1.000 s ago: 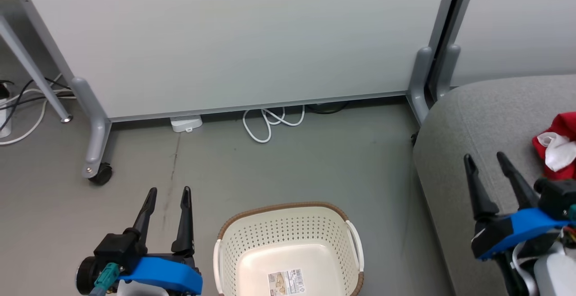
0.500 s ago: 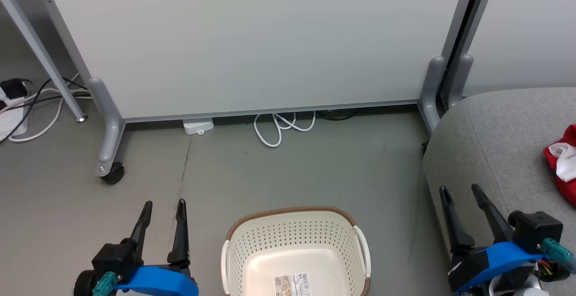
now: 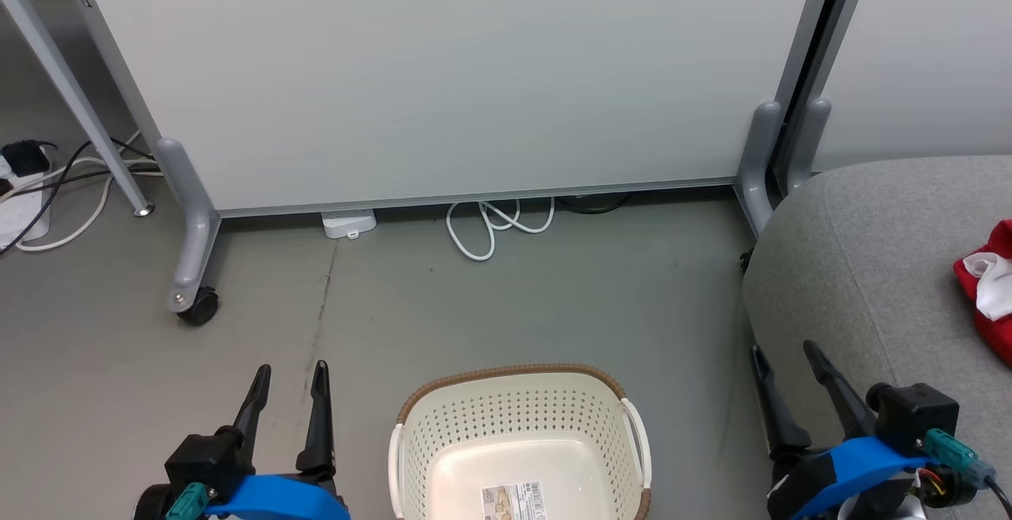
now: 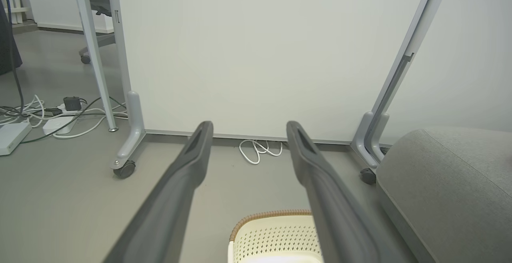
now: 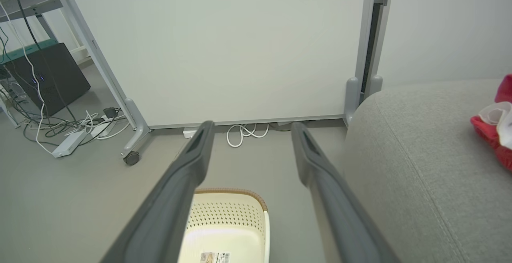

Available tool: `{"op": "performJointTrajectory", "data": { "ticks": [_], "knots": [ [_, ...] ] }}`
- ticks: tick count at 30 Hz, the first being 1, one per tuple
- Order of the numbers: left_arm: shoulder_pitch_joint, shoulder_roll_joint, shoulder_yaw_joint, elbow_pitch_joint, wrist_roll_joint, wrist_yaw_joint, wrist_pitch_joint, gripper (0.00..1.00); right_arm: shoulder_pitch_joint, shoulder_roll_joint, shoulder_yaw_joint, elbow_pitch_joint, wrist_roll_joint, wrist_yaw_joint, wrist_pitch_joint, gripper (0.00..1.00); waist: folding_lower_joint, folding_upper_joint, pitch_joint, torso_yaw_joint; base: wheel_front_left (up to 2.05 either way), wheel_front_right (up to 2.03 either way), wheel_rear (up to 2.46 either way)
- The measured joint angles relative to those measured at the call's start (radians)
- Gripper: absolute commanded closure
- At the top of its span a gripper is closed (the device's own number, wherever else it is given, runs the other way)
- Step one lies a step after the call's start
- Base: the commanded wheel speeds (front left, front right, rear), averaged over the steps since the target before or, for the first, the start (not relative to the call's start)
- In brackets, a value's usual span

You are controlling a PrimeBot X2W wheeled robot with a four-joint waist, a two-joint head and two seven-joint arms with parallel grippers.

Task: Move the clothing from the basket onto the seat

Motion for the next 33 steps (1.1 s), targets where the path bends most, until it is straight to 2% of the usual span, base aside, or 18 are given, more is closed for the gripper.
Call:
{"op": "performJointTrajectory", "data": {
  "ticks": [13,14,21,33],
  "knots": [
    [0.004,0.003,-0.005,0.005,-0.003,0.0,0.0,0.0,0.0,0.009,0.008,0.015,0.011,0.0,-0.005,0.0,0.0,0.0,0.001,-0.004,0.0,0.0,0.0],
    [0.005,0.003,-0.007,0.007,-0.009,0.0,0.0,1.0,0.001,0.01,0.008,0.018,0.012,0.0,-0.005,1.0,0.0,0.0,0.002,-0.005,0.0,0.0,0.0],
    [0.054,-0.009,-0.009,0.065,-0.012,0.0,0.006,1.0,0.023,0.011,0.008,0.082,0.013,0.0,0.002,1.0,0.0,0.0,0.002,-0.006,0.0,0.0,0.0],
    [0.056,-0.011,0.016,0.046,-0.218,0.0,0.067,1.0,0.024,0.012,-0.009,0.088,0.221,0.0,0.032,1.0,0.0,0.0,0.004,-0.013,0.0,0.0,0.0]
  ]
}}
